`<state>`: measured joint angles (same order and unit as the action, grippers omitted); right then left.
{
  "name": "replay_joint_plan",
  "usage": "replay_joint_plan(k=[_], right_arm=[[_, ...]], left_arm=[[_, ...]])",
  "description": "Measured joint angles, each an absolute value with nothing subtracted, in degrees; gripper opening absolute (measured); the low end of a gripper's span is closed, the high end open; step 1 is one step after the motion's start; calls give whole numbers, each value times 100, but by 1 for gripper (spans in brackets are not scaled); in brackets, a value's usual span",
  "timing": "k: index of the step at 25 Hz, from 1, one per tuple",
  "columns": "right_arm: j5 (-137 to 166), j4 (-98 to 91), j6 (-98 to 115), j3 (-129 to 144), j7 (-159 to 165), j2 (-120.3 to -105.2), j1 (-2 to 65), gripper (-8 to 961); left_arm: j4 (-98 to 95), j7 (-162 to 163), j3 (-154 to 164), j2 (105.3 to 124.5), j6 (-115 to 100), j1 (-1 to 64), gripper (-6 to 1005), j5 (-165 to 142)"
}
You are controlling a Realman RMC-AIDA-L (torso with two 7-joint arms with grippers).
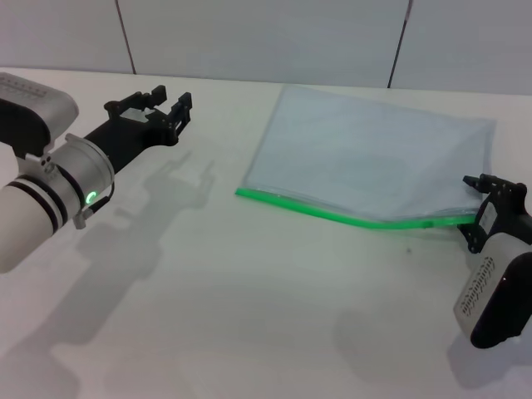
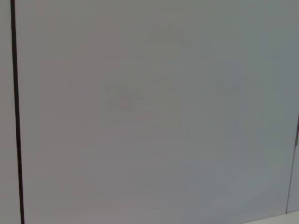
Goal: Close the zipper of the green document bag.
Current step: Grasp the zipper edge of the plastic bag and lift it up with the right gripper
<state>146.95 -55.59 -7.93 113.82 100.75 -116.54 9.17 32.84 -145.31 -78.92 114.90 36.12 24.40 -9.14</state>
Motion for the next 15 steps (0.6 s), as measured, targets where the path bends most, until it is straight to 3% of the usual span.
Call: replay_joint_plan(k=[7, 15], right_arm=[[14493, -5533, -891, 11500, 10066, -11665, 990, 424], [13602, -5355, -1094, 11808, 10056, -11645, 1277, 133]], left_arm=[[3278, -14528, -7892, 11490, 3612, 2447, 422, -914], [3290, -14527, -7890, 11497, 3612, 2457, 422, -914]])
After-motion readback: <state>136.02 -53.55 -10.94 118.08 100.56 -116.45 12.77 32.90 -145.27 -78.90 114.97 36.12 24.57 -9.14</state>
